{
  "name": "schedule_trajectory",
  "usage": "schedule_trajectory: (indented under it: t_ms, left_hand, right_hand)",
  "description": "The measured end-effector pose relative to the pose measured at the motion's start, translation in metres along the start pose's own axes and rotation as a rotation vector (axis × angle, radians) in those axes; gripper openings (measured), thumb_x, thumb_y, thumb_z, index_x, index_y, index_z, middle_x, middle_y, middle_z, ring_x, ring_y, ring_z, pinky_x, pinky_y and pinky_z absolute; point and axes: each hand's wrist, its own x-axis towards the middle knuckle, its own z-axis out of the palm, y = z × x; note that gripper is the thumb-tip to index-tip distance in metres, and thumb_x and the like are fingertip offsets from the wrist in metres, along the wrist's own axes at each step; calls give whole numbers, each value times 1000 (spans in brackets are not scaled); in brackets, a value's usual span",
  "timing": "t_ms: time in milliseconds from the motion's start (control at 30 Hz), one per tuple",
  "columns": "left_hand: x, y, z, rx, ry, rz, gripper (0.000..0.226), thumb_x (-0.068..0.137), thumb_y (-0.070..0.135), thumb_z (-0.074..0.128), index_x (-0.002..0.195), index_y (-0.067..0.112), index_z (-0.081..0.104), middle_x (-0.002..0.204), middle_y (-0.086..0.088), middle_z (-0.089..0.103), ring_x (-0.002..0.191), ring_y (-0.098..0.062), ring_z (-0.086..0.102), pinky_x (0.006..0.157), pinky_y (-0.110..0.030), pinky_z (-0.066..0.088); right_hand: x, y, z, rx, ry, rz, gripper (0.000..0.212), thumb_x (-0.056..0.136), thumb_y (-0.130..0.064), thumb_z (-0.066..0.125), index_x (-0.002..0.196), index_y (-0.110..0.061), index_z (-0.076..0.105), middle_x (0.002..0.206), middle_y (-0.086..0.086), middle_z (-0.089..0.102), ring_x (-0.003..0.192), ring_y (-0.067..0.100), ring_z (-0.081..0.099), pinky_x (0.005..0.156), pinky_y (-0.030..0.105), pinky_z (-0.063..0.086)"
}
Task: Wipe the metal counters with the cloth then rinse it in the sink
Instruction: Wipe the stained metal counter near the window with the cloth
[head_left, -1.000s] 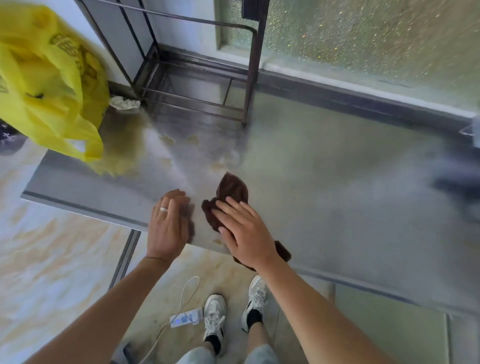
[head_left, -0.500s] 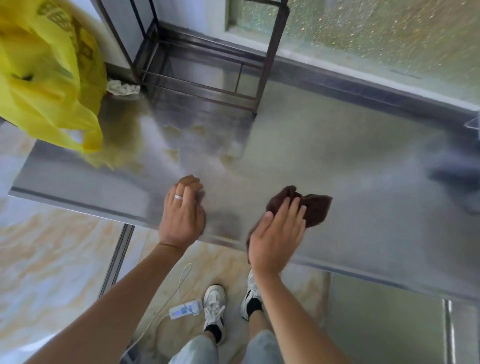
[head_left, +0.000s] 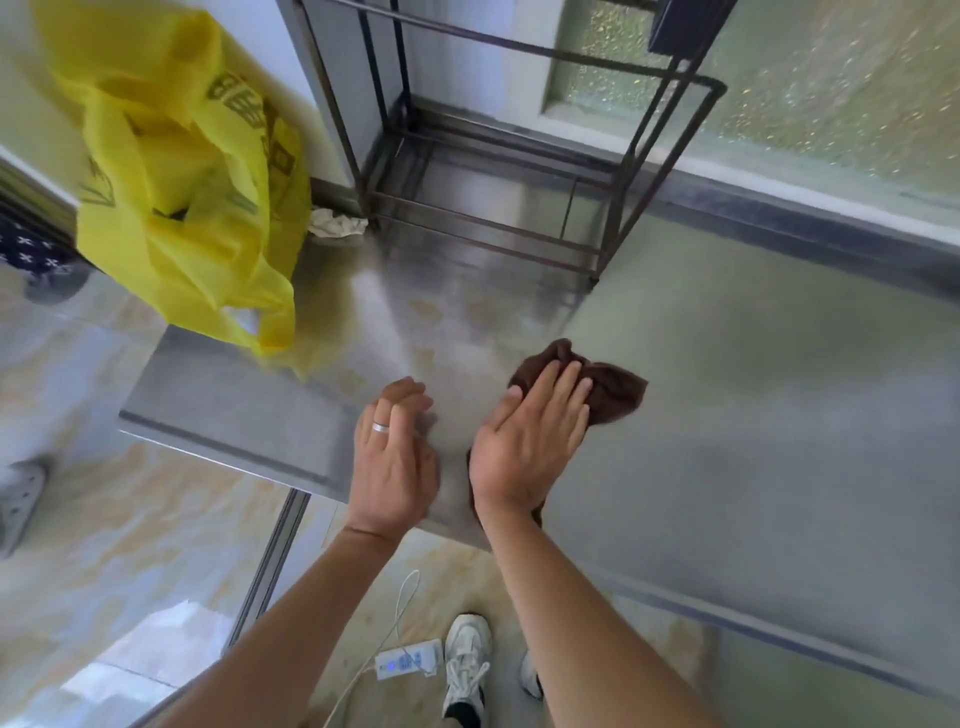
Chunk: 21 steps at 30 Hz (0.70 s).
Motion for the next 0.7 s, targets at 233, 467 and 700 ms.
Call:
schedule_trajectory:
  t_ms: [233, 467, 700]
  left_hand:
    - [21, -71, -48, 70, 156, -122, 33, 81, 6, 40, 107, -4, 58, 121, -22, 57, 115, -38, 53, 103, -41, 39]
    - [25, -89, -48, 94, 202, -158, 28, 85, 7, 39, 104, -4, 57, 116, -20, 58, 108, -36, 51, 97, -41, 39]
    - [25, -88, -48, 110, 218, -136, 24, 86, 3, 41, 103, -4, 56, 114, -21, 57, 104, -38, 52, 94, -45, 40]
  right_hand:
    - [33, -33, 30, 9, 9, -130, 52, 104, -27, 38, 150, -4, 46, 160, 13, 40, 152, 30, 31, 124, 44, 24]
    - [64, -68, 56, 69, -70, -529, 46, 99, -31, 48, 138, -11, 61, 149, 7, 56, 144, 28, 44, 121, 42, 31]
    - [51, -81, 60, 189, -205, -839, 40, 95, -25, 55, 132, -14, 67, 143, 2, 61, 141, 28, 49, 115, 44, 37]
